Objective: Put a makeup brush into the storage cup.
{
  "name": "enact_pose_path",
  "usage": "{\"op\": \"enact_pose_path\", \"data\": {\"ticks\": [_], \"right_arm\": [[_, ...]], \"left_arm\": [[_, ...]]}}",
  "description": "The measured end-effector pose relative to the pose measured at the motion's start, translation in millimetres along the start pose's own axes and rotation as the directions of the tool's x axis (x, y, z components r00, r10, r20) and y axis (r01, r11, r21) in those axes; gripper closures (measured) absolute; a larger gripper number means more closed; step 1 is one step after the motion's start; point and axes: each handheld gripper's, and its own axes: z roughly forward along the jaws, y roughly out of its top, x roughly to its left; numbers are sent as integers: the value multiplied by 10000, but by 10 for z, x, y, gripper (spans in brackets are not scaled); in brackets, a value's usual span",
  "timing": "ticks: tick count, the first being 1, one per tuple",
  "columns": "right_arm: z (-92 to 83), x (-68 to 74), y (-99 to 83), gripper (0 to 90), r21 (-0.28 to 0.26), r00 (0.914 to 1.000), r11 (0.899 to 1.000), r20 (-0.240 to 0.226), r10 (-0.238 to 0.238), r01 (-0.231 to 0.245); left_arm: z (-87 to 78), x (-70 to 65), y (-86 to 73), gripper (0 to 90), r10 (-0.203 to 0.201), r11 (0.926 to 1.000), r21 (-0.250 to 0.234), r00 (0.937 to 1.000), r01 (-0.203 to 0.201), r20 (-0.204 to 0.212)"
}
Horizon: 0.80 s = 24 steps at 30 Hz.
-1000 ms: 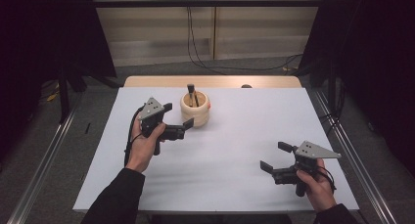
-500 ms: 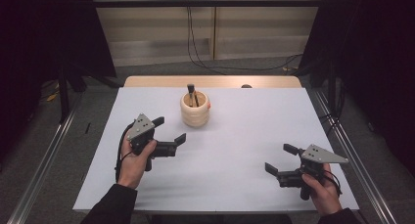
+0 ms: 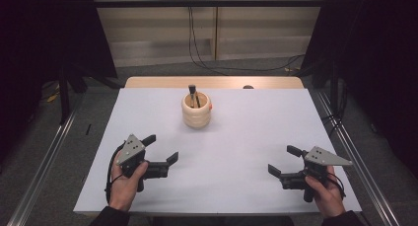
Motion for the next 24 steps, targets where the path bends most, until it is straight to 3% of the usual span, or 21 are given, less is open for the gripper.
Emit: {"op": "enact_pose_path", "data": {"ticks": [3, 6, 7, 11, 18, 24], "right_arm": [[2, -5, -2, 10, 60, 10000, 10000, 20, -46, 46], [-6, 2, -2, 10, 37, 10000, 10000, 32, 12, -12], [-9, 0, -4, 9, 47, 10000, 10000, -4, -61, 61], [-21, 0, -13, 8, 41, 9999, 9999, 39, -146, 145], [-58, -5, -34, 8, 46, 9998, 9999, 110, -147, 147], [-56, 11, -36, 6, 72, 9997, 9997, 100, -214, 213]], "left_arm": [[-88, -28, -41, 19, 84, 9999, 117, 9998, -82, -187], [-200, -76, -94, 21, -174, 9998, -50, 9982, 171, -569], [-240, -98, -117, 12, 64, 10000, 63, 9980, -60, -632], [-297, -123, -159, 11, 160, 9998, -90, 9994, -163, -317], [-355, -120, -275, 12, 180, 9998, 57, 9991, -178, -392], [-361, -106, -272, 13, 104, 9999, -114, 9988, -110, -477]]}}
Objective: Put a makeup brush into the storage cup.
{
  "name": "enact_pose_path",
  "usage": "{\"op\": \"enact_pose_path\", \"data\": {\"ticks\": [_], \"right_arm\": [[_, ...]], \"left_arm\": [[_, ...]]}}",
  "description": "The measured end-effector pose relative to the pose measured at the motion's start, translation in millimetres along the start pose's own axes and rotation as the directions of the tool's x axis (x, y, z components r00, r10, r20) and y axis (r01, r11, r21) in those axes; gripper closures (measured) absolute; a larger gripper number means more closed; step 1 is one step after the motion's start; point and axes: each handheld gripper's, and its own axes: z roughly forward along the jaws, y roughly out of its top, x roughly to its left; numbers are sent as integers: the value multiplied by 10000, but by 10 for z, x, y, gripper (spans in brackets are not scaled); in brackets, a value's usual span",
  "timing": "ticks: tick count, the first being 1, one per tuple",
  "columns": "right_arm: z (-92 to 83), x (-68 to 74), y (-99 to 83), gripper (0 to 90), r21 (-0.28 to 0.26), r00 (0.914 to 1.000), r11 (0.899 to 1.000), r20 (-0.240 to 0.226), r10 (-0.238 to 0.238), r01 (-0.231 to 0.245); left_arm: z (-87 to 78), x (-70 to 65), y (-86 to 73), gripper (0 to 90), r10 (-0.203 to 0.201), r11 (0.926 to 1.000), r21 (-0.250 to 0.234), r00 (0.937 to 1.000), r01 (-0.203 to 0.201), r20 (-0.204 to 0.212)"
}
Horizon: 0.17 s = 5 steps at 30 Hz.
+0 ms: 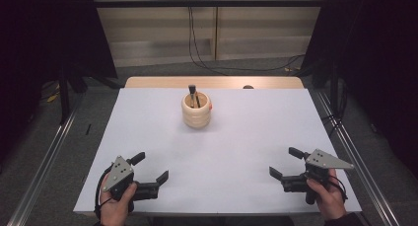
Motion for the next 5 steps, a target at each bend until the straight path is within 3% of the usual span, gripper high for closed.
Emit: {"op": "enact_pose_path", "data": {"ticks": [5], "right_arm": [[8, -18, -2, 6, 5, 10000, 10000, 20, 57, -58]], "left_arm": [[25, 4, -7, 15, 83, 9998, 189, 10000, -82, -14]]}}
